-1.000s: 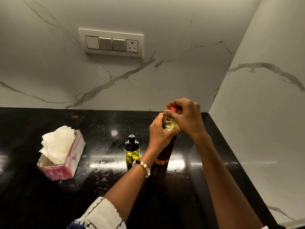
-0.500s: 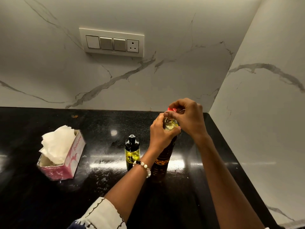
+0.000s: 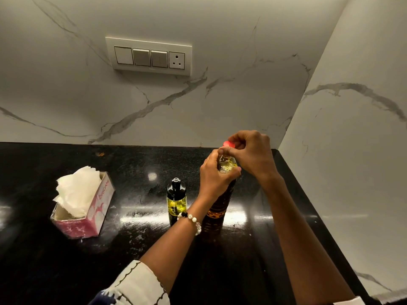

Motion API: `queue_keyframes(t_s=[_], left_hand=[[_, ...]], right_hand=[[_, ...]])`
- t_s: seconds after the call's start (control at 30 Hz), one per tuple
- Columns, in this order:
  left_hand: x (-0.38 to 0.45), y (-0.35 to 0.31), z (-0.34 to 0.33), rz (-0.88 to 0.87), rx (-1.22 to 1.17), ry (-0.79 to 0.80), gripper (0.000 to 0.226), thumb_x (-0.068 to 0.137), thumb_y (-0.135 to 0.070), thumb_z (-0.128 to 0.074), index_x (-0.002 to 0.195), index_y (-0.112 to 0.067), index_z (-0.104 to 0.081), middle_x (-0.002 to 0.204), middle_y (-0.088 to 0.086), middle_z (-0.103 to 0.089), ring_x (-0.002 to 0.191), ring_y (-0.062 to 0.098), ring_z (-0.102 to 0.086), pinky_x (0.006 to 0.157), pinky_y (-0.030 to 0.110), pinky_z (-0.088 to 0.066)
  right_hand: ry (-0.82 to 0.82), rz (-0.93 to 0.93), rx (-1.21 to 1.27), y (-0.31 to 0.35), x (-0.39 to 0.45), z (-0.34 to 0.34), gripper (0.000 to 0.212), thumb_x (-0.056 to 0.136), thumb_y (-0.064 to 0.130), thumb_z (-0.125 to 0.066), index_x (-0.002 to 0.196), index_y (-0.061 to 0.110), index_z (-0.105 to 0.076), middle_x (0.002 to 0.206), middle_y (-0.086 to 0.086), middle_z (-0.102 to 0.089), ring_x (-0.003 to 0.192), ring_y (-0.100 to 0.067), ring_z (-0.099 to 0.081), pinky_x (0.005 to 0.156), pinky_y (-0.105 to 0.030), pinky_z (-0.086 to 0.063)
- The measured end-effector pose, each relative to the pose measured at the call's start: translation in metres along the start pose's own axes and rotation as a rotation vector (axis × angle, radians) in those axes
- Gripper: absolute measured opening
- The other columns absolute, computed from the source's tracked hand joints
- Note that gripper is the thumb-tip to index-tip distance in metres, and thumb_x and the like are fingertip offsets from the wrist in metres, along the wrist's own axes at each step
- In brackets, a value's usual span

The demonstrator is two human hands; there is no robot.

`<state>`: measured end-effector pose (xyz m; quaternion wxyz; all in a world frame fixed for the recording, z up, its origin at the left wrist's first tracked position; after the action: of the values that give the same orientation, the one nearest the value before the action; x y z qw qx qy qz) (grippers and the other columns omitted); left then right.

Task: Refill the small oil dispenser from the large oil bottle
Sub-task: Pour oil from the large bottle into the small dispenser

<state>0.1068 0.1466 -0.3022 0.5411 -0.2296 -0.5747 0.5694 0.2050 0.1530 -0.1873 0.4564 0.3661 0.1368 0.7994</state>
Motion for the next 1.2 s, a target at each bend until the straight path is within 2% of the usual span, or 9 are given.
queue_keyframes(t_s=[0.17,0.3,0.43,0.57,0.7,0.9,0.97,1.1,1.2], left_hand=[[-0.002,-0.002,0.0,-0.012,-0.001,-0.002,0.047,0.066,-0.046,-0.07,0.106,-0.027,-0.054,0.096,-0.004,-0.063,0.089,0.015,-0.062,0.079,0.044,-0.054],[-0.004,0.003,0.0,0.004,0.013,0.008,0.058,0.065,-0.052,-0.072,0.113,-0.027,-0.052,0.102,-0.003,-0.063,0.095,0.018,-0.061,0.082,0.046,-0.053],[-0.015,0.011,0.003,0.041,0.012,-0.017,0.074,0.061,-0.054,-0.077,0.124,-0.031,-0.045,0.117,-0.004,-0.059,0.109,0.016,-0.057,0.093,0.043,-0.05],[-0.029,0.023,0.005,0.081,-0.001,-0.027,0.089,0.061,-0.044,-0.084,0.136,-0.024,-0.039,0.129,0.001,-0.053,0.118,0.016,-0.052,0.1,0.04,-0.047],[-0.047,0.04,0.007,0.153,-0.014,-0.046,0.094,0.063,-0.038,-0.086,0.141,-0.022,-0.035,0.134,0.001,-0.051,0.123,0.016,-0.049,0.104,0.038,-0.044],[-0.075,0.064,0.012,0.24,0.034,-0.081,0.083,0.071,-0.026,-0.082,0.142,-0.018,-0.039,0.136,0.0,-0.05,0.124,0.011,-0.047,0.104,0.029,-0.042],[-0.083,0.073,0.013,0.276,0.066,-0.081,0.078,0.074,-0.023,-0.081,0.141,-0.019,-0.041,0.133,-0.003,-0.05,0.123,0.01,-0.047,0.102,0.025,-0.041],[-0.096,0.088,0.018,0.323,0.102,-0.095,0.067,0.076,-0.018,-0.078,0.135,-0.021,-0.048,0.127,-0.004,-0.054,0.116,0.009,-0.052,0.1,0.032,-0.047],[-0.102,0.09,0.023,0.315,0.117,-0.126,0.053,0.078,-0.013,-0.076,0.127,-0.02,-0.055,0.121,-0.005,-0.057,0.104,0.006,-0.059,0.091,0.032,-0.053]], right_hand=[[0.059,0.011,0.092,-0.002,-0.002,-0.002,0.04,0.076,0.019,-0.077,0.113,0.007,-0.066,0.108,-0.009,-0.068,0.089,-0.008,-0.059,0.071,-0.004,-0.044],[0.009,-0.089,0.485,-0.02,-0.012,0.003,0.039,0.083,0.006,-0.068,0.121,0.013,-0.061,0.116,-0.007,-0.064,0.103,-0.015,-0.062,0.081,-0.023,-0.056],[-0.055,-0.236,1.04,-0.046,-0.037,-0.001,0.038,0.085,-0.002,-0.06,0.119,0.015,-0.059,0.121,-0.013,-0.061,0.113,-0.022,-0.06,0.088,-0.026,-0.052],[-0.139,-0.422,1.239,-0.085,-0.079,-0.022,0.039,0.076,0.006,-0.066,0.115,0.007,-0.062,0.115,-0.017,-0.065,0.109,-0.027,-0.063,0.092,-0.034,-0.053],[-0.184,-0.544,0.979,-0.127,-0.122,-0.049,0.029,0.073,0.002,-0.072,0.1,0.011,-0.069,0.101,-0.01,-0.071,0.101,-0.022,-0.066,0.088,-0.033,-0.052],[-0.011,-0.609,0.357,-0.167,-0.172,-0.088,0.021,0.071,0.007,-0.08,0.088,0.018,-0.076,0.083,0.008,-0.072,0.082,-0.011,-0.067,0.077,-0.014,-0.05],[0.048,-0.566,0.214,-0.168,-0.179,-0.095,0.02,0.074,0.007,-0.078,0.091,0.016,-0.076,0.086,0.004,-0.073,0.085,-0.008,-0.066,0.079,-0.013,-0.047],[0.144,-0.451,0.031,-0.162,-0.181,-0.102,0.023,0.075,0.005,-0.075,0.097,0.012,-0.075,0.098,-0.005,-0.072,0.095,-0.016,-0.063,0.084,-0.019,-0.04],[0.172,-0.422,-0.001,-0.159,-0.181,-0.106,0.027,0.076,0.002,-0.074,0.102,0.006,-0.072,0.113,-0.013,-0.067,0.109,-0.026,-0.059,0.098,-0.03,-0.042]])
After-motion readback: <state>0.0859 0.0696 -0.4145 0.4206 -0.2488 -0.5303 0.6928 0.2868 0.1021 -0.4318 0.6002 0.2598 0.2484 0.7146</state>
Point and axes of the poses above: each hand's wrist, its own x-axis towards the middle knuckle, its own z-axis out of the back of the hand, y = z × x, the point moved 9 cm from there along x, towards the middle knuckle
